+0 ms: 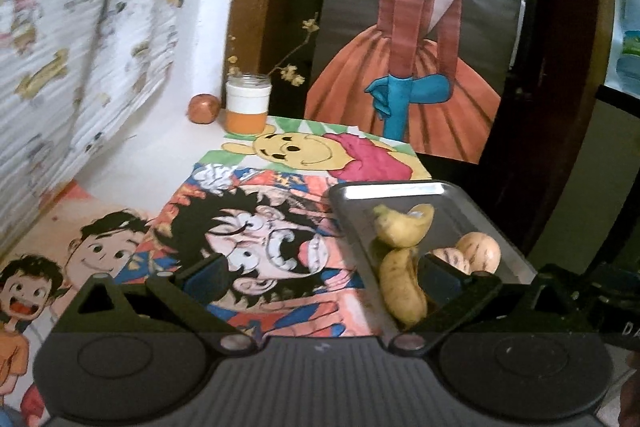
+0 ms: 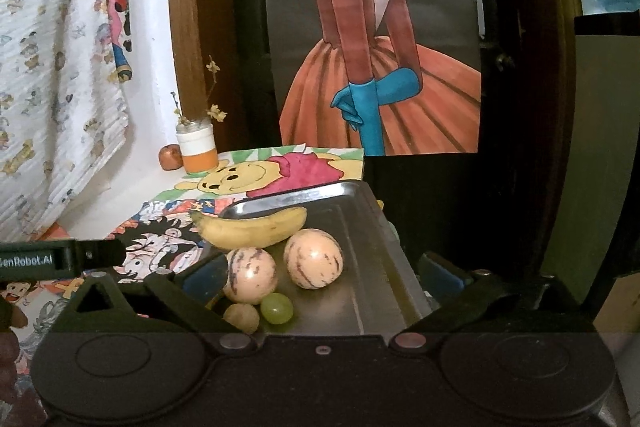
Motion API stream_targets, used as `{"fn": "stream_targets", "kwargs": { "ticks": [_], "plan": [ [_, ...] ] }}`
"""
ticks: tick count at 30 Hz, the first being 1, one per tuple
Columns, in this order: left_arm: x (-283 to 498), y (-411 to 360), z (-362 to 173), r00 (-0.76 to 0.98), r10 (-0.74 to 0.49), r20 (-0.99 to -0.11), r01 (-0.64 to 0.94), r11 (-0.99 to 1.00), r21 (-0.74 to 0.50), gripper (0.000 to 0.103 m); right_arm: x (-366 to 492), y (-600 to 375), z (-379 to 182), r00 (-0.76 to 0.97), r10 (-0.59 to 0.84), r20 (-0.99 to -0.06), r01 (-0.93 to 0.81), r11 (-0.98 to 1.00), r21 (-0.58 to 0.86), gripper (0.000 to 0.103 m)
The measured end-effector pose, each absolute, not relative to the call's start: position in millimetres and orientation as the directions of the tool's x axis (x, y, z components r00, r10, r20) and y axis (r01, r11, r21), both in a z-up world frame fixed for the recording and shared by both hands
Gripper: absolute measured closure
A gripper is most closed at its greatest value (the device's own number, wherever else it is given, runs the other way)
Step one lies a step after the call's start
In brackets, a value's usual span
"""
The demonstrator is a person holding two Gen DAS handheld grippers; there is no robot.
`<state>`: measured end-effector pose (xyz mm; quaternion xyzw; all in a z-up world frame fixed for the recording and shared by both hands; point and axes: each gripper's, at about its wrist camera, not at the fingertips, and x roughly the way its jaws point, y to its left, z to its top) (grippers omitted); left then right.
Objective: Organize fruits
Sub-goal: 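Withdraw both open grippers up and away from the tray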
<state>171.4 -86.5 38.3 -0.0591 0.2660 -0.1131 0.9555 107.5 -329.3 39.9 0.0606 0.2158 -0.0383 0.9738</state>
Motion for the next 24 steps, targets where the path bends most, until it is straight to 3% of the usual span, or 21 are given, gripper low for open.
{"fn": "stream_targets", "kwargs": {
  "ticks": [11,24],
  "plan": [
    [153,-67,26,0.841,-0.216,-0.495,0.146,0.973,-0.178,0.0,99,-318,37,0.907,-0.084,-0.413,0.138,0.985,0.102,0.001],
    [127,-50,19,0.85,-0.194,-0.49,0.133,0.979,-0.156,0.0,75,-298,36,0.91,-0.027,-0.414,0.066,0.995,0.079,0.001]
  ]
}}
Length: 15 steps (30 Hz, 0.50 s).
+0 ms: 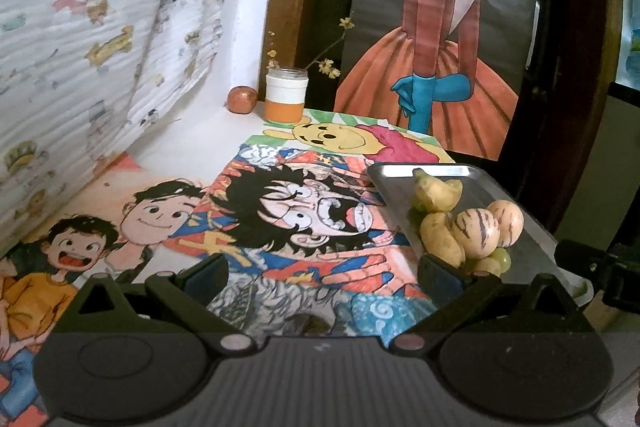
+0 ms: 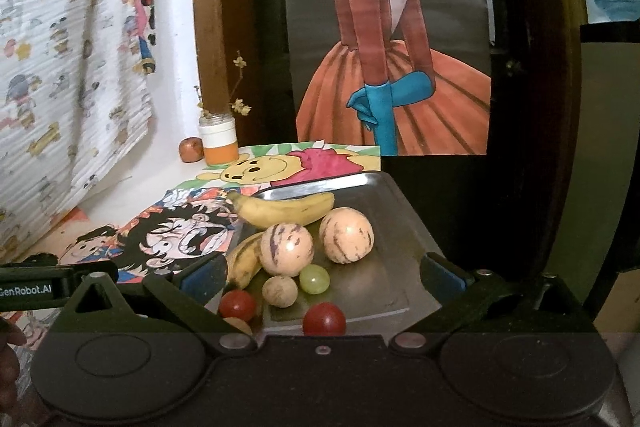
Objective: Organize fruits
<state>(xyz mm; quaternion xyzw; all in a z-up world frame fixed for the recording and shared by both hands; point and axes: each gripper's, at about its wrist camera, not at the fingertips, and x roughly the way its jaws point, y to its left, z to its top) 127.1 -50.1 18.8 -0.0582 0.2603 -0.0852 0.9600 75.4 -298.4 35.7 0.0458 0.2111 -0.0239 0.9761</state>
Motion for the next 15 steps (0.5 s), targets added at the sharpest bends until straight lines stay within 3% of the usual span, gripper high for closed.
{"fn": "stream_targets", "kwargs": {
  "ticks": [15],
  "plan": [
    [82,-22,13,0.883,-0.171,-0.437,0.097,0.977,-0.188,0.0,30,-281,33,0.933,-0.012,-0.359,0.039,0.997,0.067,0.001]
  ]
}}
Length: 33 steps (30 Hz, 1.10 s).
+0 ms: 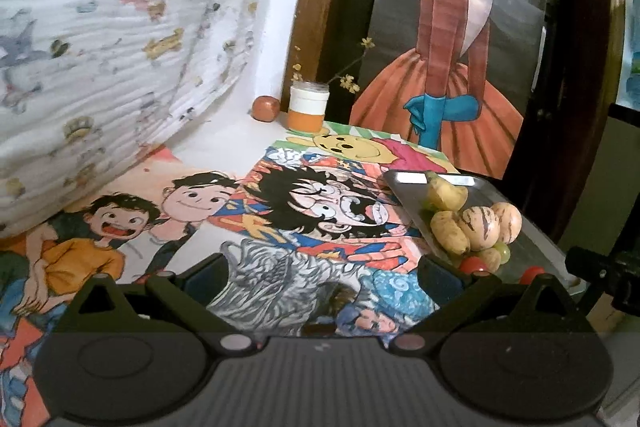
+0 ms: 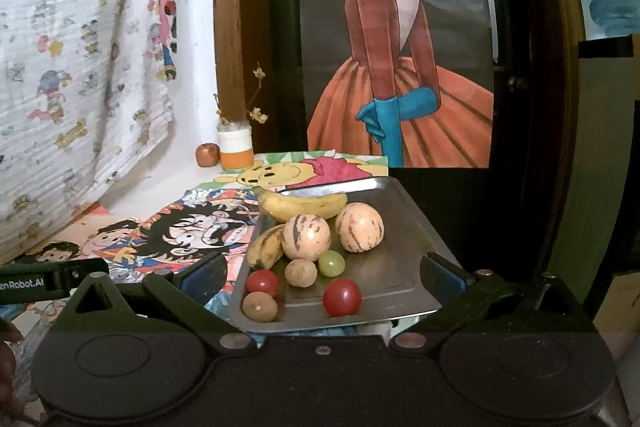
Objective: Organize fruits
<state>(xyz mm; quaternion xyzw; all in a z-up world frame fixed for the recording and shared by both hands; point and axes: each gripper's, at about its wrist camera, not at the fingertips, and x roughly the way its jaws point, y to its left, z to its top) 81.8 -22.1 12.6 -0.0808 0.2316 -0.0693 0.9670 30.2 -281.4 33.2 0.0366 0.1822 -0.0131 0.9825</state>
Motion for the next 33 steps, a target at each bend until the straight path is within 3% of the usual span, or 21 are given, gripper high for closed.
{"fn": "stream_targets", "kwargs": {
  "ticks": [11,33],
  "plan": [
    [50,-8,10,0.899,-0.15,-0.411,0.086,0.982,-0.169,0.0,-6,-261,28,0.967,-0.003,-0.254,0.031,0.994,0.105,0.001],
    [20,14,5,0.906,-0.099,-0.413,0.034,0.986,-0.162,0.0,-19,-245,16,0.962,0.052,-0.269,-0.028,0.995,0.091,0.001]
  ]
}}
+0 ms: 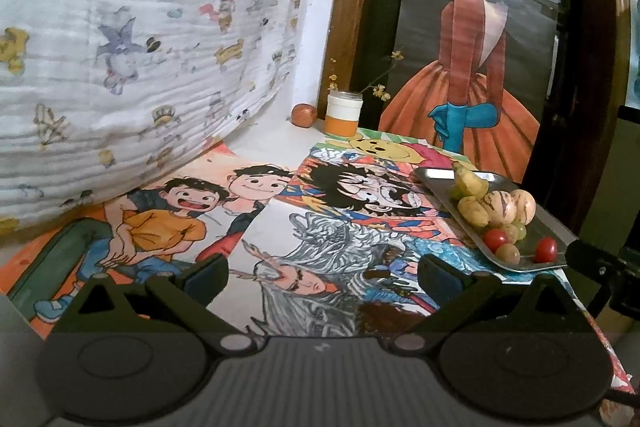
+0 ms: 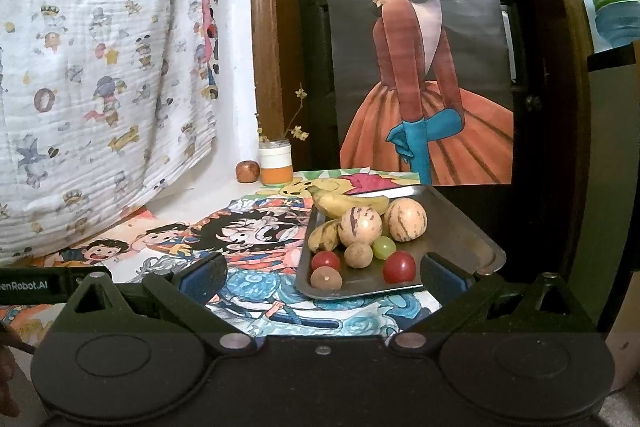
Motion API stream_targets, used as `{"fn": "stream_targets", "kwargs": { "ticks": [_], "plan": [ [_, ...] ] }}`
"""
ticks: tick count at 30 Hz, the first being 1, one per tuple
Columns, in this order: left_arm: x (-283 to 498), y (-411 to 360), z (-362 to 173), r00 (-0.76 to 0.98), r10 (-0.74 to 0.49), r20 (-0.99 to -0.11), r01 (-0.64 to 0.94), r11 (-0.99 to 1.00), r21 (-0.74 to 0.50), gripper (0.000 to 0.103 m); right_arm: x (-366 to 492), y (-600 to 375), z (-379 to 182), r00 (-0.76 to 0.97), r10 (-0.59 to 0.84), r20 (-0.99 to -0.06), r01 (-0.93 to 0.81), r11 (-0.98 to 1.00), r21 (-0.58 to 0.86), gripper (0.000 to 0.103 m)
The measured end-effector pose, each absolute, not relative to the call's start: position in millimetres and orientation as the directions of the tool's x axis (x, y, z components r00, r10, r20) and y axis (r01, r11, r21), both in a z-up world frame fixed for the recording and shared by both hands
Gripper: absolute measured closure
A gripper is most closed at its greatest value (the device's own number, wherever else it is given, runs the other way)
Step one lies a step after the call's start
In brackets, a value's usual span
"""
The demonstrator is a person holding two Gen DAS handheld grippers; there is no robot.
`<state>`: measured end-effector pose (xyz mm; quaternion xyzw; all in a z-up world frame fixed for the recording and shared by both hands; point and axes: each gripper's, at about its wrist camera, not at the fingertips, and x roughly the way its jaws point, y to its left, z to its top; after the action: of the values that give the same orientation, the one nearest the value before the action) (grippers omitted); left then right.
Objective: Organize fruits
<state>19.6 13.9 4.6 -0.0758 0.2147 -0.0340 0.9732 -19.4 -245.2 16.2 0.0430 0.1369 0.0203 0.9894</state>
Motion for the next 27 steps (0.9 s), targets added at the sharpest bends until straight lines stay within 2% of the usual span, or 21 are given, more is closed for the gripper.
{"fn": "stream_targets", "kwargs": {
  "ticks": [27],
  "plan": [
    [14.1,14.5,1.9,0.899,-0.092,-0.428,0.03,0.989,-0.148,0.0,-19.8,-240.6,11.2,0.949,0.076,-0.306,-0.051,0.995,0.09,0.001]
  ]
}}
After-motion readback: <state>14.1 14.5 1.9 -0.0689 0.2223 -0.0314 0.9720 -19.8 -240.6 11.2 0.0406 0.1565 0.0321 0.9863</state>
